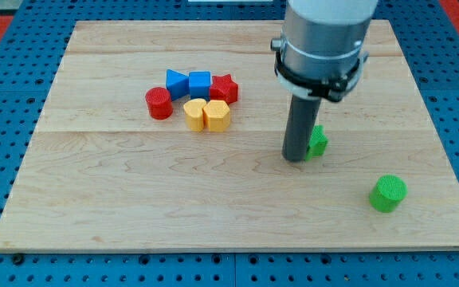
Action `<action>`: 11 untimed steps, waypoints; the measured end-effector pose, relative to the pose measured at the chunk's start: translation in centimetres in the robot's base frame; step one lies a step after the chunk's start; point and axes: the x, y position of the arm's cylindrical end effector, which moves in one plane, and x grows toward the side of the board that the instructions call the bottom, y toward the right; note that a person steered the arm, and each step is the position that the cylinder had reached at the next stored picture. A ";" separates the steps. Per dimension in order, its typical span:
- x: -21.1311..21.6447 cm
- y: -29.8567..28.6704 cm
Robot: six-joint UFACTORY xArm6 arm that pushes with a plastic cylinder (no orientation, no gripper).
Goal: Push the green star to the top left of the green circle
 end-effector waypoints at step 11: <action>-0.3 -10.8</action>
